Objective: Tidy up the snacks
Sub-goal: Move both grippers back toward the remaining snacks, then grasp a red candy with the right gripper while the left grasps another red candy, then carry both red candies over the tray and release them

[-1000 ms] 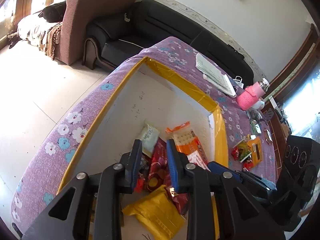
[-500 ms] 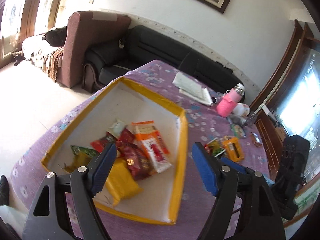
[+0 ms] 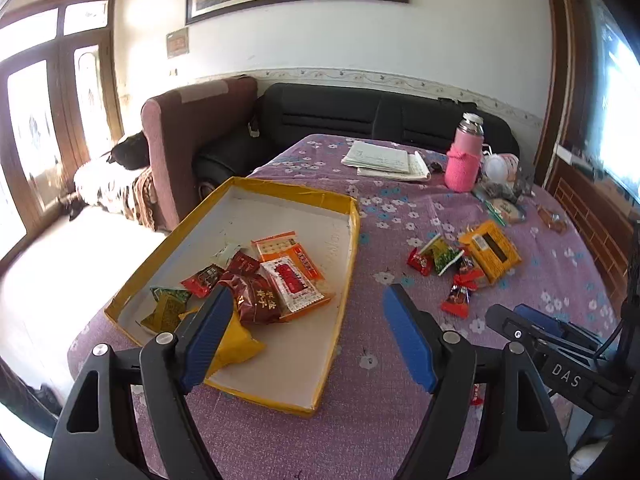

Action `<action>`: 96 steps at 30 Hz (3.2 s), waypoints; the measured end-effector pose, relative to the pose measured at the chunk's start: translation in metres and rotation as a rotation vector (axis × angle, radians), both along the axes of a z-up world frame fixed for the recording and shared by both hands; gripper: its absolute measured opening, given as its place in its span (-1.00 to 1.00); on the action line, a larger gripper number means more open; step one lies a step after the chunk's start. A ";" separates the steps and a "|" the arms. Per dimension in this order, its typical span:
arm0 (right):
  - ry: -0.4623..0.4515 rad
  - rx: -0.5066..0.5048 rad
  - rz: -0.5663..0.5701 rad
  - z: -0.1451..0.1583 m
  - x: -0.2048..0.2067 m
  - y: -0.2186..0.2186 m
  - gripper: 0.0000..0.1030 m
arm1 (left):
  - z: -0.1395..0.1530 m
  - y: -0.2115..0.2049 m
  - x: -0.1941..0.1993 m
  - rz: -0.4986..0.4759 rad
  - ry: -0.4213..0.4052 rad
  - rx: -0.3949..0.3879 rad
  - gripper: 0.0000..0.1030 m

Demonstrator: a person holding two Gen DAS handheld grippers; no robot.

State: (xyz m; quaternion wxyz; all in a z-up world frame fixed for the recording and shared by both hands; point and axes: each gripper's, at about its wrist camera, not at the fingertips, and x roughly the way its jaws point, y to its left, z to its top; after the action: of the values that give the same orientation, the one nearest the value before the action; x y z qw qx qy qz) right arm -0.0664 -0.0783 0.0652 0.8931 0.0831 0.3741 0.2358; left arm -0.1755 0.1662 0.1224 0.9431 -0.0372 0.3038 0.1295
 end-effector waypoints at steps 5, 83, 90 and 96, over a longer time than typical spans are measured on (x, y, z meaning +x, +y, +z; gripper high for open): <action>0.014 -0.014 -0.005 -0.007 -0.003 -0.002 0.03 | -0.001 -0.015 -0.001 -0.027 0.020 0.039 0.51; 0.161 -0.035 -0.090 -0.065 0.060 -0.086 -0.47 | -0.093 -0.115 0.036 -0.500 0.275 -0.117 -0.67; 0.079 -0.046 -0.083 -0.057 0.051 -0.081 -0.49 | -0.073 -0.089 0.026 -0.463 0.203 -0.166 -0.67; 0.043 -0.045 -0.037 -0.044 0.040 -0.063 -0.49 | -0.051 -0.036 0.015 -0.362 0.120 -0.201 -0.67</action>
State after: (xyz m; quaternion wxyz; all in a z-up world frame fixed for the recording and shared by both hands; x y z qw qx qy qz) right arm -0.0260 -0.1415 0.0216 0.8907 0.0749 0.3966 0.2090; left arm -0.1604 0.1299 0.0715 0.9228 -0.0683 0.3726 -0.0709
